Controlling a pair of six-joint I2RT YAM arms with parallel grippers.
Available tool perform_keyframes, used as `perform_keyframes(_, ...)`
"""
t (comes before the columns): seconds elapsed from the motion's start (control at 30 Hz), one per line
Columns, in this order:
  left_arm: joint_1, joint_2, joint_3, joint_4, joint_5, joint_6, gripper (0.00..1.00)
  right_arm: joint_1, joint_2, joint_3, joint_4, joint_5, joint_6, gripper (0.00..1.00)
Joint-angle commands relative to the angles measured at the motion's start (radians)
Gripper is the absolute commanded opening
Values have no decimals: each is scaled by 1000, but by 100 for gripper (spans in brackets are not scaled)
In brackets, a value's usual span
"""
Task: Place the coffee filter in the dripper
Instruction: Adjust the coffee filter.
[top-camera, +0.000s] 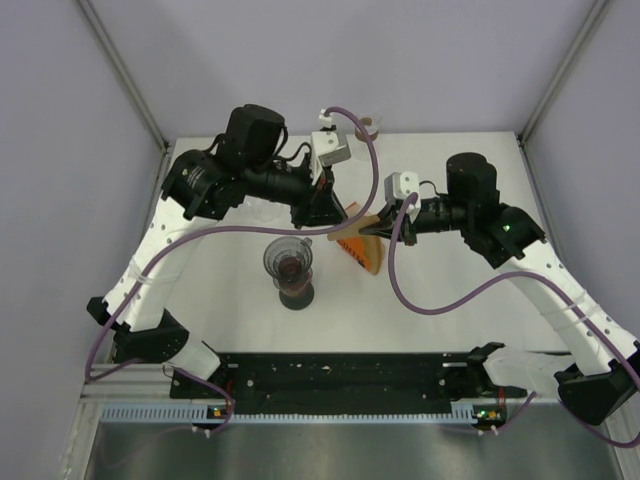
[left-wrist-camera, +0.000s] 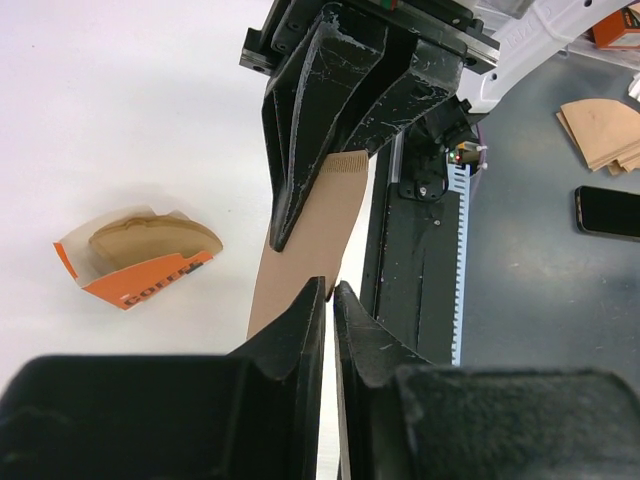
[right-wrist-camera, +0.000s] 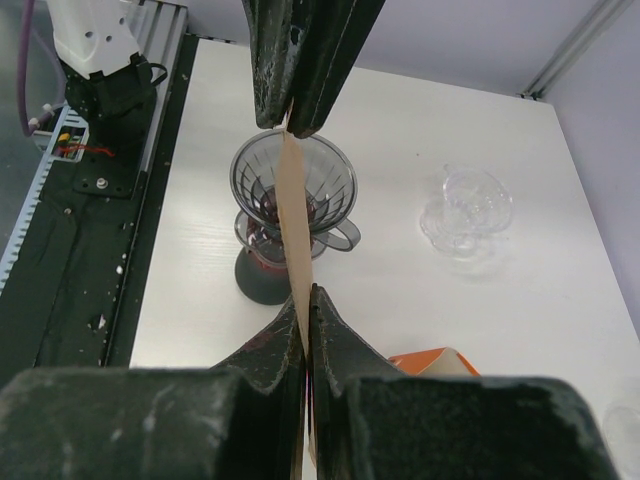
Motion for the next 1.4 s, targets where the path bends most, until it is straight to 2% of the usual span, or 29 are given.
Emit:
perform_keyframes(0.0,2,3,23,8,17,16,14,8,-26,10,11,-4,-1,0)
perform_keyframes(0.07,2,3,29,12,17,13,13,8,-26,10,11,-7,0,0)
perform_keyframes(0.2,2,0,33,23,8,4,1,8,-28,10,10,-7,0,0)
perform_keyframes(0.47,2,0,49,40,-8,-9,10,8,-28,12,8,-8,0,0)
perform_keyframes(0.6,2,2,46,38,-14,-9,0,8,-28,12,7,-10,0,0)
perform_keyframes(1.17,-37,11,40,0,-58,37,0,8,-28,14,7,-1,2,0)
perform_keyframes(1.37,-53,8,37,-18,-64,45,7,8,-25,17,7,15,6,0)
